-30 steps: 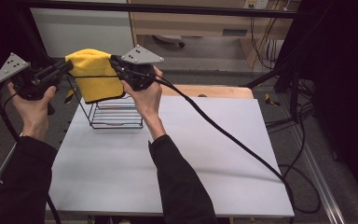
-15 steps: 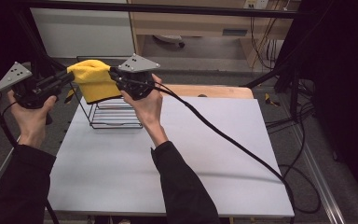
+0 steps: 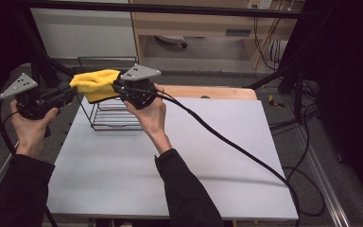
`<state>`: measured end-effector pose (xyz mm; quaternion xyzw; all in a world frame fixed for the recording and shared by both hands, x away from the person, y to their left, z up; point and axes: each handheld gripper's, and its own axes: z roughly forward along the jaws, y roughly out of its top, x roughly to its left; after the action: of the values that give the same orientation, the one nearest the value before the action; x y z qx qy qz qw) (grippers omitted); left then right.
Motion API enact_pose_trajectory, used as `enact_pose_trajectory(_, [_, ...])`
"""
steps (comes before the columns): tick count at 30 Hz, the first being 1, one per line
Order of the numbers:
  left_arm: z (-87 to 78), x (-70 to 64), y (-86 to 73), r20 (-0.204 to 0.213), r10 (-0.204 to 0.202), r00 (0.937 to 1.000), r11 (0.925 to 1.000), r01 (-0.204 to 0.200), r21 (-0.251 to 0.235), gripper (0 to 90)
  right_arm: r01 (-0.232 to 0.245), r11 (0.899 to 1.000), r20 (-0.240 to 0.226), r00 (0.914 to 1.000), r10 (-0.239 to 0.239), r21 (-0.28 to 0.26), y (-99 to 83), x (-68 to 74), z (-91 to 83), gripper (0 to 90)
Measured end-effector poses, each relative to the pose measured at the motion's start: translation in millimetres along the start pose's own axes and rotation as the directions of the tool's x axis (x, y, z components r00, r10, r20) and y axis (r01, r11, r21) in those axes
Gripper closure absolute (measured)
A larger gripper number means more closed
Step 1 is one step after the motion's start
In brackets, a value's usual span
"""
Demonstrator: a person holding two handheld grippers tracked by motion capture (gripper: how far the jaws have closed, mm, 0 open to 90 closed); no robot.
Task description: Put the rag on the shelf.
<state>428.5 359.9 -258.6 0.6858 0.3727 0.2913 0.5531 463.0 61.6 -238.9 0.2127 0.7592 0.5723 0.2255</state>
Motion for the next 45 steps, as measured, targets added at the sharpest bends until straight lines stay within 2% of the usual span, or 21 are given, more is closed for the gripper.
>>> enact_pose_trajectory(3, [-4.9,-0.6,2.4,0.003,0.000,1.0000,0.9998,0.000,0.020,76.3,0.006,1.000,-0.002,1.0000,-0.006,0.004,-4.0,1.1,0.4,79.5])
enact_pose_trajectory(9, [-12.3,-1.0,25.5,-0.002,-0.025,0.9997,0.9996,0.025,-0.015,68.1,0.012,1.000,-0.013,0.9998,-0.012,0.016,-11.9,0.2,0.6,79.3])
enact_pose_trajectory(11, [-10.7,-2.4,33.7,0.004,-0.031,0.9995,0.9992,0.031,-0.024,67.7,0.030,0.999,-0.019,0.9994,-0.030,0.026,-13.4,1.0,0.9,79.2])
enact_pose_trajectory(14, [-1.4,-6.9,38.1,0.015,-0.029,0.9995,0.9995,0.028,0.010,69.0,0.035,0.999,-0.020,0.9992,-0.035,0.028,-15.8,1.3,1.2,78.9])
enact_pose_trajectory(17, [11.1,-10.5,33.1,0.028,-0.025,0.9993,0.9980,0.023,0.058,72.3,0.041,0.999,-0.023,0.9989,-0.040,0.035,-18.2,0.6,2.0,78.2])
enact_pose_trajectory(20, [17.4,-11.7,23.7,0.050,-0.030,0.9983,0.9952,0.025,0.094,80.4,0.054,0.998,-0.030,0.9982,-0.052,0.045,-19.6,1.5,1.4,76.1])
enact_pose_trajectory(23, [20.8,-12.7,15.1,0.063,-0.029,0.9976,0.9916,0.021,0.128,85.7,0.034,0.999,-0.050,0.9982,-0.032,0.042,-20.6,1.0,-0.5,72.0])
enact_pose_trajectory(27, [22.4,-14.1,8.8,0.053,-0.014,0.9985,0.9910,0.007,0.134,87.8,0.021,0.999,-0.062,0.9979,-0.019,0.038,-18.4,4.2,-4.3,63.5])
enact_pose_trajectory(31, [26.6,-15.6,2.8,0.045,0.007,0.9990,0.9855,-0.015,0.169,88.6,0.001,1.000,-0.070,0.9975,0.000,0.009,-12.9,5.8,-11.6,55.2])
enact_pose_trajectory(33, [30.1,-16.0,-1.0,0.041,0.016,0.9990,0.9842,-0.023,0.176,88.7,-0.007,1.000,-0.062,0.9980,0.007,-0.005,-8.6,3.8,-13.5,55.9])
enact_pose_trajectory(36, [34.8,-15.3,-4.1,0.037,0.011,0.9993,0.9842,-0.017,0.176,88.8,-0.020,0.999,-0.045,0.9987,0.021,0.028,-8.2,-2.2,-7.3,66.0])
enact_pose_trajectory(38, [37.1,-14.9,-4.8,0.031,0.016,0.9994,0.9841,-0.022,0.177,88.8,-0.041,0.997,-0.032,0.9986,0.043,0.059,-12.7,-5.6,-0.5,75.9])
enact_pose_trajectory(40, [39.7,-14.3,-6.1,0.029,0.019,0.9994,0.9831,-0.024,0.181,88.9,-0.043,0.995,-0.018,0.9988,0.045,0.088,-18.8,-7.6,6.9,81.5])
enact_pose_trajectory(43, [43.9,-13.0,-9.3,0.023,0.019,0.9996,0.9819,-0.023,0.188,88.8,-0.067,0.990,-0.001,0.9977,0.068,0.123,-28.6,-11.4,18.4,86.6])
enact_pose_trajectory(45, [46.9,-12.0,-12.0,0.018,0.013,0.9997,0.9830,-0.016,0.183,88.8,-0.085,0.988,0.024,0.9963,0.083,0.128,-34.4,-14.3,24.4,88.0])
